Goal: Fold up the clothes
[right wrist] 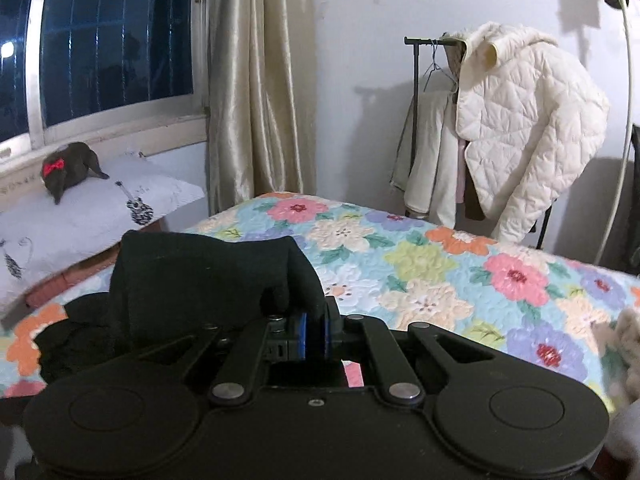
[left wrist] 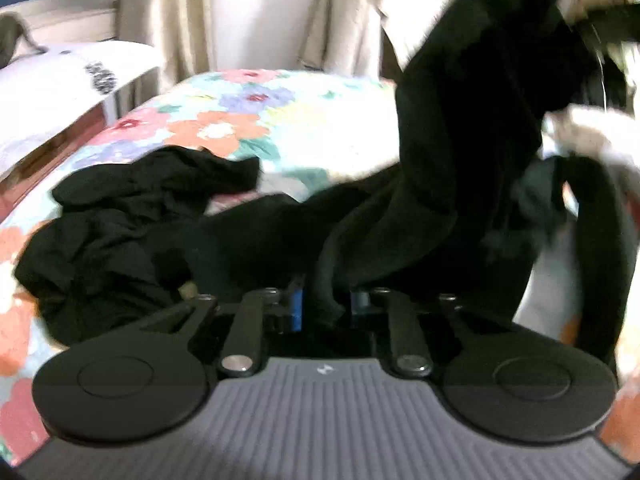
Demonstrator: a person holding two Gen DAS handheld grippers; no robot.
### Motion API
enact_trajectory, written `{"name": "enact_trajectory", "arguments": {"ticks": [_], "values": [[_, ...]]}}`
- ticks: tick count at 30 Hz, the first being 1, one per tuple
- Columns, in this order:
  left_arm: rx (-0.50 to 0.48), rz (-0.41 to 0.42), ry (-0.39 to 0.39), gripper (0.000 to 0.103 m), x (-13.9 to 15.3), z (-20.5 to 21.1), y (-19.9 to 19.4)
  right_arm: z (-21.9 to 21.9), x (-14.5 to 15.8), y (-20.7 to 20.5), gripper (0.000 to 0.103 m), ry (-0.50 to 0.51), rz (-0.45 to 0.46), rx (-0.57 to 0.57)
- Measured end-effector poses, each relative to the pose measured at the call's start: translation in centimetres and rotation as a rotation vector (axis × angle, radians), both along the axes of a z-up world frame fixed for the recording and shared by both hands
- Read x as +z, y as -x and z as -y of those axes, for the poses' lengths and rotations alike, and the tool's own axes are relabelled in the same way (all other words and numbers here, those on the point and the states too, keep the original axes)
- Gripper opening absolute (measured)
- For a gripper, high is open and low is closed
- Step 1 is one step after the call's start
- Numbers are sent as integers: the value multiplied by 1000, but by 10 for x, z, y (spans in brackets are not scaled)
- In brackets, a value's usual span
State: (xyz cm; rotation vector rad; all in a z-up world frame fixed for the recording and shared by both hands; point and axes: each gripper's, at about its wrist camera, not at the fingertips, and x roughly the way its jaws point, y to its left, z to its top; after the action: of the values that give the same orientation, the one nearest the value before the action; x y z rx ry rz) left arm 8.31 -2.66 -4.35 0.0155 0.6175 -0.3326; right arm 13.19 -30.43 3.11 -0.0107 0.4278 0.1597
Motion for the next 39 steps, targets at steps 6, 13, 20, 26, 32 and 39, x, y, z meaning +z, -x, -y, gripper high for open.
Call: {"name": "enact_trajectory", "arguments": {"ticks": [6, 13, 20, 26, 32, 39], "values": [[162, 139, 136, 15, 54, -60, 30, 9, 14, 36, 7, -138, 15, 59], [207, 129, 227, 15, 104, -93, 14, 1, 44, 67, 7, -224, 17, 165], [423, -101, 285, 43, 41, -107, -83, 22, 15, -72, 8, -281, -166, 111], [405, -42, 165, 57, 33, -94, -53, 18, -43, -132, 22, -165, -158, -87], [158, -104, 59, 62, 24, -41, -31, 17, -48, -36, 37, -118, -153, 15], [-105, -22, -150, 69, -5, 43, -3, 18, -77, 102, 61, -26, -143, 122]]}}
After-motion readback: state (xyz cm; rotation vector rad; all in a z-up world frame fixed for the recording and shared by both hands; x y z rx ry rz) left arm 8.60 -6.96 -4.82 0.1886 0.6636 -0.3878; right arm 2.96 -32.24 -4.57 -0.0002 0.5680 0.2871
